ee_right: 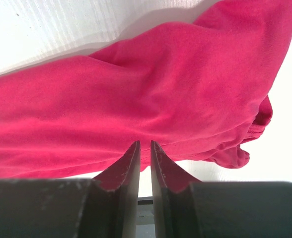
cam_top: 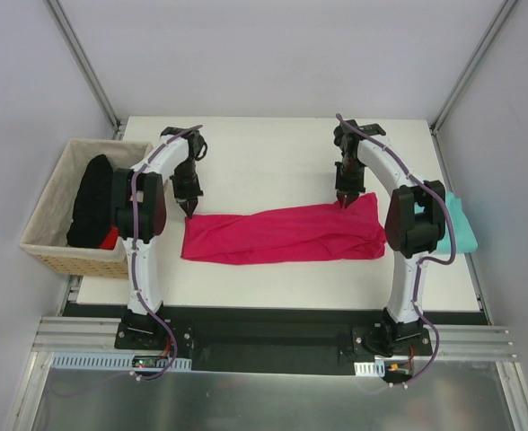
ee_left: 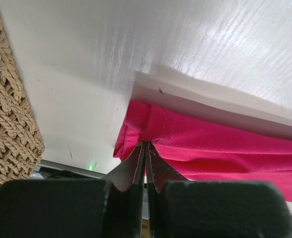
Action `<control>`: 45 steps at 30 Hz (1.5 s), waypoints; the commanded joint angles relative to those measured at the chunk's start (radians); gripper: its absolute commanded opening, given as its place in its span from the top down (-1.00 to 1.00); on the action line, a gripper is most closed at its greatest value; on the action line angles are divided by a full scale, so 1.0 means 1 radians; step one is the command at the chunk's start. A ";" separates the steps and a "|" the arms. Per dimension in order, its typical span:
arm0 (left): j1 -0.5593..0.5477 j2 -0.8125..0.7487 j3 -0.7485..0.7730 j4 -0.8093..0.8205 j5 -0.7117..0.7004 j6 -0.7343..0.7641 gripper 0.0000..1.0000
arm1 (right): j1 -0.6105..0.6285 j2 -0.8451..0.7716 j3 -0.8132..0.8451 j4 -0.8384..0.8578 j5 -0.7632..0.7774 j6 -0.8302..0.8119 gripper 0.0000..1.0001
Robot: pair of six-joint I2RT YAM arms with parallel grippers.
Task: Fold and stack the t-shirts
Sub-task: Fold the other side of the tshirt into a rectangle, then rotate the tshirt 90 degrees
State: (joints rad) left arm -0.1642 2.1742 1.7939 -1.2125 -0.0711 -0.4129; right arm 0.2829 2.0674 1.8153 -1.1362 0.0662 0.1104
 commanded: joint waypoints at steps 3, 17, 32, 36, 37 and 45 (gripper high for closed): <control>0.022 -0.065 -0.014 -0.048 -0.055 -0.035 1.00 | -0.005 -0.038 -0.013 -0.014 0.000 -0.012 0.67; 0.028 0.021 0.133 -0.073 -0.061 -0.018 1.00 | -0.007 -0.033 -0.007 -0.010 -0.002 -0.009 0.67; 0.029 0.041 0.104 -0.114 -0.122 -0.017 0.79 | -0.007 -0.033 -0.010 -0.013 -0.008 -0.005 0.67; 0.029 0.013 0.085 -0.113 -0.136 -0.026 0.78 | -0.007 -0.041 -0.014 -0.013 -0.003 0.000 0.68; 0.029 0.007 0.085 -0.111 -0.133 -0.026 0.80 | -0.007 -0.047 -0.019 -0.011 0.006 0.003 0.68; 0.029 -0.115 0.130 -0.045 0.013 -0.015 0.86 | -0.008 -0.200 -0.226 0.128 0.041 0.084 0.88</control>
State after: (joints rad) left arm -0.1421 2.1952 1.8816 -1.2655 -0.1360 -0.4274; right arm 0.2790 2.0014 1.6791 -1.0733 0.0895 0.1284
